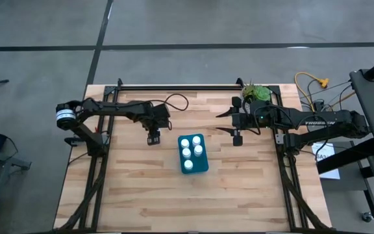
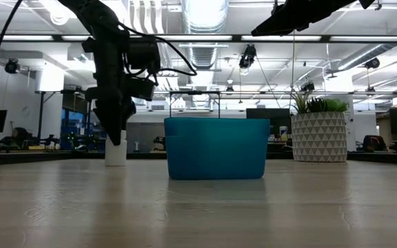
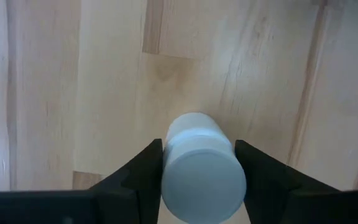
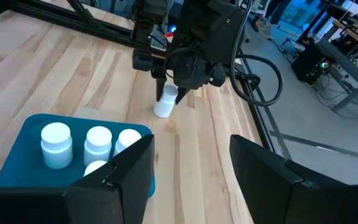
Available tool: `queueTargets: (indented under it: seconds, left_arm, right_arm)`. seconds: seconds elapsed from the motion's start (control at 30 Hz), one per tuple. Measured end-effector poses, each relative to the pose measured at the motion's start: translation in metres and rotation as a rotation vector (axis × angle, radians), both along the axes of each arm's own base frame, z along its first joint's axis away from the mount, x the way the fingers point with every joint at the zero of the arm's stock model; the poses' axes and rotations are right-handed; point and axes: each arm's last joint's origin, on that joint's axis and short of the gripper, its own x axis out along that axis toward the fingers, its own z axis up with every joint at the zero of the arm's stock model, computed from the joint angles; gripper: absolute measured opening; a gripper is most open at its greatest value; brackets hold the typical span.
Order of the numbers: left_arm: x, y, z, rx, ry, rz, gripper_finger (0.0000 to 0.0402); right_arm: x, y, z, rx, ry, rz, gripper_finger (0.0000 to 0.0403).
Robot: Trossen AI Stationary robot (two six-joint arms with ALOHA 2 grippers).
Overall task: Pick and place pill bottles into a basket
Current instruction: Put the white pill bottle into the blue bin
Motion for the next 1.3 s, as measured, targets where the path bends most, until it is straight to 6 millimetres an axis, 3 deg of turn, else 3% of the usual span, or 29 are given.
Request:
queueTargets:
  seconds: [0.27, 0.57, 0.87, 1.3]
  left_arm:
    - [-0.002, -0.001, 0.004, -0.007, 0.017, -0.001, 0.0154]
    - [0.003, -0.009, 0.04, 0.013, -0.068, -0.026, 0.014]
    - [0.017, -0.036, 0.076, 0.023, -0.164, -0.109, 0.014]
    - [0.032, -0.074, 0.104, 0.029, -0.276, -0.218, 0.014]
  right_arm:
    - [0.0, 0.0, 0.0, -0.002, 0.0, 0.001, 0.0203]
    - [0.0, 0.0, 0.0, -0.003, 0.0, 0.001, 0.0203]
    - [0.0, 0.0, 0.0, -0.007, 0.001, -0.001, 0.0203]
    - [-0.001, -0.003, 0.0, -0.036, 0.007, -0.081, 0.0203]
